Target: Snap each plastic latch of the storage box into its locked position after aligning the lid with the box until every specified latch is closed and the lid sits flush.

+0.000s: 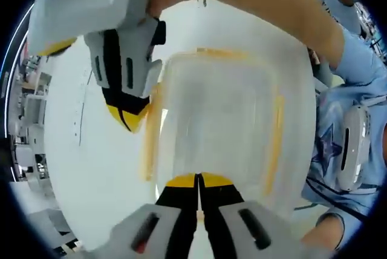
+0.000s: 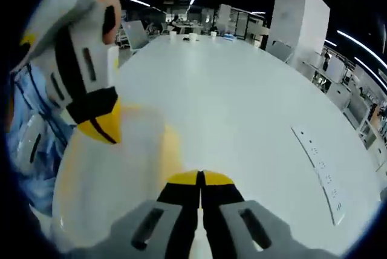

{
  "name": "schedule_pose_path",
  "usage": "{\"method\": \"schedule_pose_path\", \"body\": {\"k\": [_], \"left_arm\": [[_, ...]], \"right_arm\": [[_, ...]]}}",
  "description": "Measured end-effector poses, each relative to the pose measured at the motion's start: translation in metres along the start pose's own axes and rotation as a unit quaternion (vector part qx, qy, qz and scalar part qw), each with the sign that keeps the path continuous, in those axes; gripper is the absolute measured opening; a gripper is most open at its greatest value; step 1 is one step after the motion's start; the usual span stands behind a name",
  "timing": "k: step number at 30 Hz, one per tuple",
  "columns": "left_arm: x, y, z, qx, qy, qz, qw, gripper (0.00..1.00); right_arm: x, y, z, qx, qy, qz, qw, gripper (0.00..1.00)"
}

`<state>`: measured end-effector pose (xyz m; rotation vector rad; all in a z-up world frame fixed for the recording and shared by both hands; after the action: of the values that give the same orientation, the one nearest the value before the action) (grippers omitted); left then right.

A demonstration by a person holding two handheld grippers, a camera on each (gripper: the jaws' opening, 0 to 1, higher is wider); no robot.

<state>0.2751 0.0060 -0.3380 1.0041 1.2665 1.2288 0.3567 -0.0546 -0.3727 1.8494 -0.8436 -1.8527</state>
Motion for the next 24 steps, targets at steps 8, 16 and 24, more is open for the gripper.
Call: {"method": "schedule_pose_path", "body": {"k": [8,16,24], "left_arm": [[0.002,0.001,0.003,0.006,-0.003,0.0,1.0,0.01],[0.0,0.001,0.003,0.01,-0.001,0.003,0.9999,0.01],[-0.01,0.011,-0.009,0.019,0.0,-0.004,0.9998,0.01]], "right_arm": [[0.01,-0.015,-0.004,-0.077,-0.016,-0.023,0.9967,0.0],[0.017,-0.011,-0.004,-0.118,-0.06,-0.021,0.9909,0.0],[0.023,0.005,-0.004,-0.149,-0.205,-0.006,0.9673,0.0]]}}
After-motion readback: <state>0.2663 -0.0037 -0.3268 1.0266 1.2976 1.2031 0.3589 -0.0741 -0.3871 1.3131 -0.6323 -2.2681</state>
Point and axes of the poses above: the point that each gripper's makers call its tool centre point, and the gripper's own axes: y roughly backward along the fingers, z roughly to its left, x roughly out of its underside, the point moved 6 cm from there along y, roughly backward along the fingers, and after that the axes turned 3 degrees about x, right-handed, at the moved point
